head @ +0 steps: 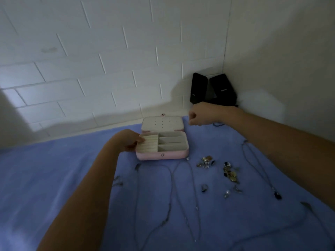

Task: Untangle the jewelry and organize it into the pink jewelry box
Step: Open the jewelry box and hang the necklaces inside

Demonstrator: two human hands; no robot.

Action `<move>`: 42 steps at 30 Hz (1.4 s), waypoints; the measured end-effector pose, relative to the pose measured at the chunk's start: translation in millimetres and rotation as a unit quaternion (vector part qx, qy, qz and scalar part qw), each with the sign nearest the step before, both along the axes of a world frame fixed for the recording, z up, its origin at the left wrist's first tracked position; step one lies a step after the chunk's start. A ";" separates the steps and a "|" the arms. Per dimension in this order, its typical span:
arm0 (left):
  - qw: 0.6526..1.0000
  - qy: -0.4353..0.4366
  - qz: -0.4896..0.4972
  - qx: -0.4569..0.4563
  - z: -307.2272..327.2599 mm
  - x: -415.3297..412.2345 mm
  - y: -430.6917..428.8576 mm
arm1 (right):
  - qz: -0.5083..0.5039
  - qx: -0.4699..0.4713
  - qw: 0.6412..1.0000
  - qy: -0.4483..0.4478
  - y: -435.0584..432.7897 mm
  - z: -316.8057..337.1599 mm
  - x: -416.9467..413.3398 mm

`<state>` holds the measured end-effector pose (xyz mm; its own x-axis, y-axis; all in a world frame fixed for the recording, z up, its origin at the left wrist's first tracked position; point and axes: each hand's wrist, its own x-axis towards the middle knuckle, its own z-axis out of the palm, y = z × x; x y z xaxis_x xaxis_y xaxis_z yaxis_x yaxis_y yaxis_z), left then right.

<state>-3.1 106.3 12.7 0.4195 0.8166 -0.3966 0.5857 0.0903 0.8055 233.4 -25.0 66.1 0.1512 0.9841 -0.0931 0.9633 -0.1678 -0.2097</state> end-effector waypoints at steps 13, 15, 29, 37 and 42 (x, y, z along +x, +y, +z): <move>0.930 0.003 -0.280 0.240 8.0 -41.0 -213.7 | 0.210 -0.096 0.964 0.131 -174.1 -9.3 -69.1; 0.941 0.010 -0.269 0.205 -2.3 -53.0 -233.4 | 0.230 -0.104 0.956 0.149 -193.8 -17.5 -84.6; 0.961 0.013 -0.249 0.117 -17.9 -74.5 -257.3 | 0.059 0.055 0.982 0.172 -244.9 -74.7 -131.8; 0.965 -0.029 -0.221 0.135 -6.4 -67.8 -258.5 | 0.077 0.092 0.981 0.152 -247.2 -57.0 -130.0; 0.943 -0.177 -0.256 0.119 17.4 -51.8 -271.2 | 0.080 0.092 0.933 0.340 -238.1 9.8 -107.2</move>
<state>-54.9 -164.9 30.1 0.8544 0.5195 0.0119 0.1937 -0.3396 0.9204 126.1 -263.0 75.9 -0.0313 0.9978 0.0581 0.6067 0.0651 -0.7922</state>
